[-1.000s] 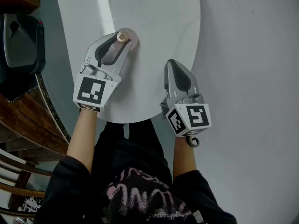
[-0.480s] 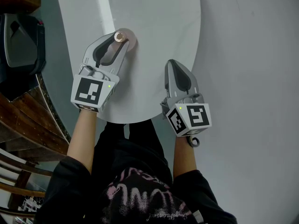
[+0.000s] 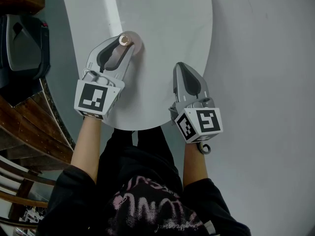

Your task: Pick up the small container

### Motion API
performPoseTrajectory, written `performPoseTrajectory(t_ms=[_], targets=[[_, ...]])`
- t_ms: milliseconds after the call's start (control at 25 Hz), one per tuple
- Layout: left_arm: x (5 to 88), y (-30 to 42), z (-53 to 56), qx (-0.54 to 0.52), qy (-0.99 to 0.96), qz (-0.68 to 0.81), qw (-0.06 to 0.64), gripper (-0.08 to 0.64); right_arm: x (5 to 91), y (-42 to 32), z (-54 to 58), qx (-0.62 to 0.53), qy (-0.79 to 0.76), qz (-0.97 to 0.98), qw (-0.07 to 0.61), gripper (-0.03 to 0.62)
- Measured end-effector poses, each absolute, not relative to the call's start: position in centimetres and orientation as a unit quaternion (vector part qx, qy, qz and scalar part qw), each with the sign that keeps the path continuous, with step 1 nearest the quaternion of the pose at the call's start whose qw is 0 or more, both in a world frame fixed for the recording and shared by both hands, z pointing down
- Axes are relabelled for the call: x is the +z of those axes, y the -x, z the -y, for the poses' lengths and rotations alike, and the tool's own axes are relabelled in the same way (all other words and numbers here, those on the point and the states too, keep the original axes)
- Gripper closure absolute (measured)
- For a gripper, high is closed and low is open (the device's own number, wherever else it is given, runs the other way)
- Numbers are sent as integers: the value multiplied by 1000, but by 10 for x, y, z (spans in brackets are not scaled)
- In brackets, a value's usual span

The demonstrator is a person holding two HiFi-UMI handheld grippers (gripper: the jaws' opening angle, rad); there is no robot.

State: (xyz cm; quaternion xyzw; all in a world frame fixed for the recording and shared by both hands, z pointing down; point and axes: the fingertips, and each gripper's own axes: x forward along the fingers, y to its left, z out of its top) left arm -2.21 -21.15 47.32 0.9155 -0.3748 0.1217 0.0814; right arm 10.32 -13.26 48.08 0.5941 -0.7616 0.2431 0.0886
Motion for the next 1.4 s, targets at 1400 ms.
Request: performPoseTrajectory(t_ms=[1400], targets=[[425, 45, 189, 115, -908, 396, 66, 437, 438, -89, 132, 205, -582, 784, 73, 569]])
